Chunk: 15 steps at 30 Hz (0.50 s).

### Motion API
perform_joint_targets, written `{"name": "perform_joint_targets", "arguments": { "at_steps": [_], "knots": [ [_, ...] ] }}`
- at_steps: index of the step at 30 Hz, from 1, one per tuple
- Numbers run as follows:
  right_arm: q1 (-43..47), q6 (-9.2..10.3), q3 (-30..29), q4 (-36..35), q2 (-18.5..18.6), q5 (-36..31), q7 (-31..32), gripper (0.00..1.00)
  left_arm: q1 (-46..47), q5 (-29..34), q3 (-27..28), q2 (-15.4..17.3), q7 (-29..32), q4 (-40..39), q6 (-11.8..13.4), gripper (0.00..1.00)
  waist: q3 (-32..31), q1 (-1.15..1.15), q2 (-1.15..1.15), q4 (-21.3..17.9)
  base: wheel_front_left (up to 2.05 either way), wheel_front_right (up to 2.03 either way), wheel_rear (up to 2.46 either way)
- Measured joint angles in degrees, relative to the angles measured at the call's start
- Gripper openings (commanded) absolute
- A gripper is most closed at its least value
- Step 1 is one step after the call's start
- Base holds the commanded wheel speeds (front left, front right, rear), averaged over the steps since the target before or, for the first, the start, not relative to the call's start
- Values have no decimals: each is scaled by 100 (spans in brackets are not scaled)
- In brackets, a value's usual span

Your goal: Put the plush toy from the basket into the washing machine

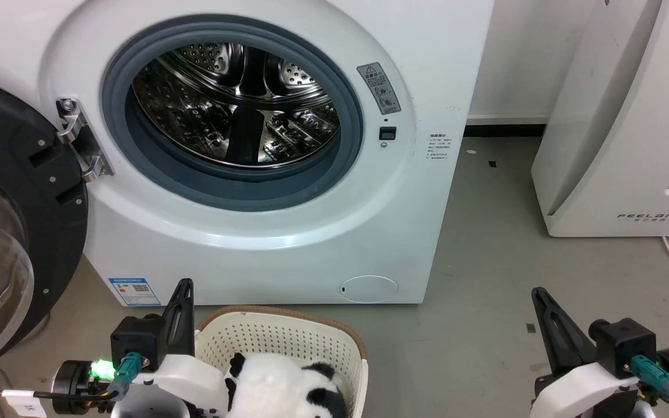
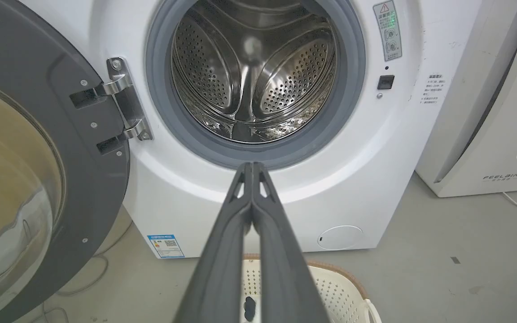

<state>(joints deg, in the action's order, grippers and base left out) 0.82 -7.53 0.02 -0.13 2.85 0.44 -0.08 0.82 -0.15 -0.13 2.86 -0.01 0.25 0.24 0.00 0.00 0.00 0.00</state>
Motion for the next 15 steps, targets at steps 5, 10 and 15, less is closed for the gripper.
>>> {"name": "perform_joint_targets", "arguments": {
  "at_steps": [5, 10, 15],
  "knots": [
    [0, 0, 0, 0, 0, 0, -1, 100, 0, 0, 0, 0, 0, 0, 0, 100, 0, 0, 0, 0, 0, 0, 0],
    [2, -1, -9, -1, 0, 11, -3, 100, 1, -2, -13, 0, -2, 5, 11, 100, 3, 0, 0, 0, 0, 0, 0],
    [2, -1, -54, -15, 0, 94, -37, 100, 2, -3, -45, 0, -56, 18, 64, 100, 18, 0, 0, -2, 0, 0, 0]
  ]
}}
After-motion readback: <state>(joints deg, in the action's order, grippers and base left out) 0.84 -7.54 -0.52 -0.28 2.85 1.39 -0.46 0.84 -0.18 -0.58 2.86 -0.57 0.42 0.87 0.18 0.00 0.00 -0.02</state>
